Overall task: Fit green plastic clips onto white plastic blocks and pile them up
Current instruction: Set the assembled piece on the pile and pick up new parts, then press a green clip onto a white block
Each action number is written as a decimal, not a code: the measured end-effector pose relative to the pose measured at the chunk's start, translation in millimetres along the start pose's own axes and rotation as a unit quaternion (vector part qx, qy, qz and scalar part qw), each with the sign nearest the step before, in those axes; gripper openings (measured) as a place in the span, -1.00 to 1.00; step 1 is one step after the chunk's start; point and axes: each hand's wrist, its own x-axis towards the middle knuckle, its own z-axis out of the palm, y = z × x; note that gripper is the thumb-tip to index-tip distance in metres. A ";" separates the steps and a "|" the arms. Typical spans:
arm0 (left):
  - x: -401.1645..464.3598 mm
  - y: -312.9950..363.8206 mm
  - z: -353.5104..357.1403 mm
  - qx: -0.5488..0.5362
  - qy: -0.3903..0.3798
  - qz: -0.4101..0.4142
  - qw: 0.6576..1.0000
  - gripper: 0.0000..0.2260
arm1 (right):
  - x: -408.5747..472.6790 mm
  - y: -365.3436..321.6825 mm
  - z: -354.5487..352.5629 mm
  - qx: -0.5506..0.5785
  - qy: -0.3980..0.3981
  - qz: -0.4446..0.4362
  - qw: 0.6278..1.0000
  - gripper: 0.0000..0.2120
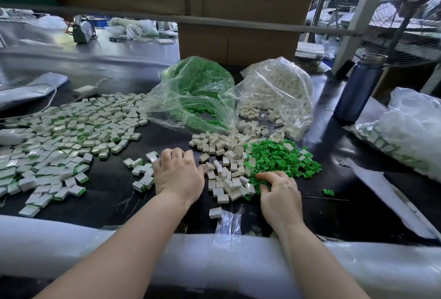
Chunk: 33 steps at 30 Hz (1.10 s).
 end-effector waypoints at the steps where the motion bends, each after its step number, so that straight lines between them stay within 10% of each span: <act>1: -1.2 0.6 -1.4 -0.061 0.007 0.022 0.998 -0.65 | 0.1 0.1 -0.1 0.000 0.001 0.000 1.000 -0.73; 4: -5.5 5.9 -9.7 -0.250 -0.056 0.075 0.964 -0.80 | -0.1 0.3 -0.1 0.003 0.002 -0.001 1.000 -0.73; 11: -9.0 6.5 -24.6 -0.212 -0.309 0.184 0.909 -0.73 | 0.4 0.9 0.5 0.009 0.006 0.004 1.000 -0.73; 21: -11.5 13.0 -29.1 -0.239 -0.235 0.178 0.925 -0.86 | 0.2 2.9 1.6 0.017 0.032 0.002 0.999 -0.72; 33: -21.6 32.3 -6.0 -0.465 -0.179 0.104 0.861 -0.92 | 1.8 3.2 -2.8 0.014 0.116 0.069 0.991 -0.75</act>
